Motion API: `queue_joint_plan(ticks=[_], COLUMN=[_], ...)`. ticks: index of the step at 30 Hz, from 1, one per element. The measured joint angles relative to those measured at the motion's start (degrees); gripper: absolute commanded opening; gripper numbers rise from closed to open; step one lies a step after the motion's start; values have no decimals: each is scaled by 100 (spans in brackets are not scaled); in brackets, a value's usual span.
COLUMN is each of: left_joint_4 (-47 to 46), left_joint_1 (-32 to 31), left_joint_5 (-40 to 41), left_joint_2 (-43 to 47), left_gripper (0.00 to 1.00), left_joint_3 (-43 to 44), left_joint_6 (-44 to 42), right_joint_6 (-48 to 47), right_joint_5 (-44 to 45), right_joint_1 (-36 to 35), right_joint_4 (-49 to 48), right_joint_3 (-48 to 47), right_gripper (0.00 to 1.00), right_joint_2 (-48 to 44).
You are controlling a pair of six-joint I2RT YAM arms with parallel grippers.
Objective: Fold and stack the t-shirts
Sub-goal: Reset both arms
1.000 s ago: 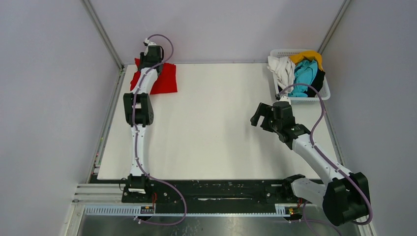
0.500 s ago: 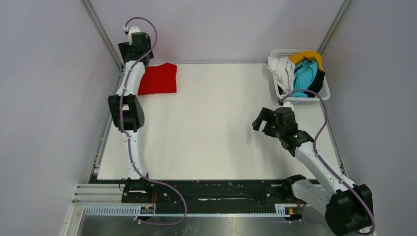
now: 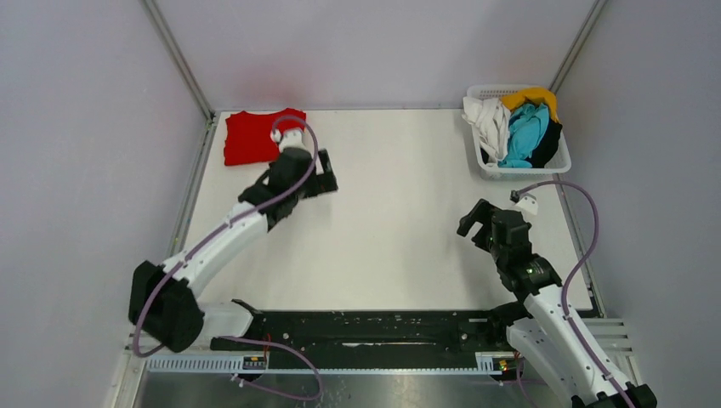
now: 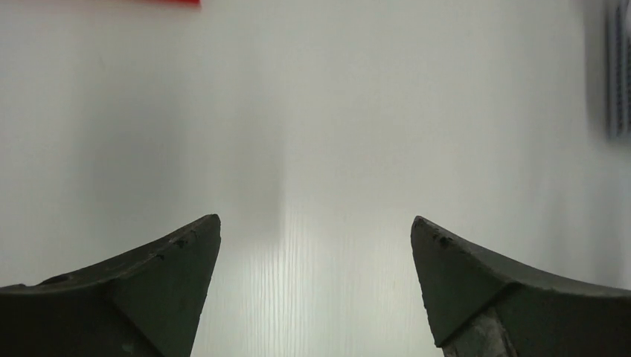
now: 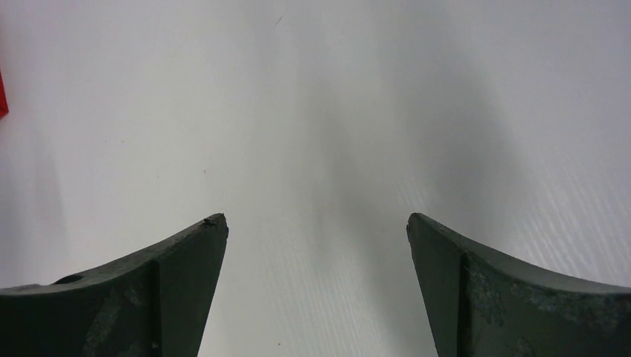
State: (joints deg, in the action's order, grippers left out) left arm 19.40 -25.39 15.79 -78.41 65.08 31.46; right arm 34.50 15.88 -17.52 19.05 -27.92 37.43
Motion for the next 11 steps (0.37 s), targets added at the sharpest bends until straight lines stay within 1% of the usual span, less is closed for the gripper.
queue_joint_plan(ticks=[3, 5, 8, 11], left_joint_4=[114, 326, 662, 756], left_joint_1=[-605, -813, -863, -861], left_joint_5=[33, 94, 413, 785], left_joint_2=[949, 1609, 2326, 2981], left_gripper=[99, 99, 99, 99], left_joint_3=[-1246, -1805, -1974, -1974], left_joint_6=[188, 295, 404, 463], right_joint_6=[-39, -96, -179, -280], right_joint_5=[210, 339, 442, 461], right_joint_1=[0, 0, 0, 0], right_joint_4=[42, 52, 50, -7], right_joint_3=[85, 136, 197, 304], right_gripper=[100, 99, 99, 100], right_joint_2=[-173, -199, -186, -177])
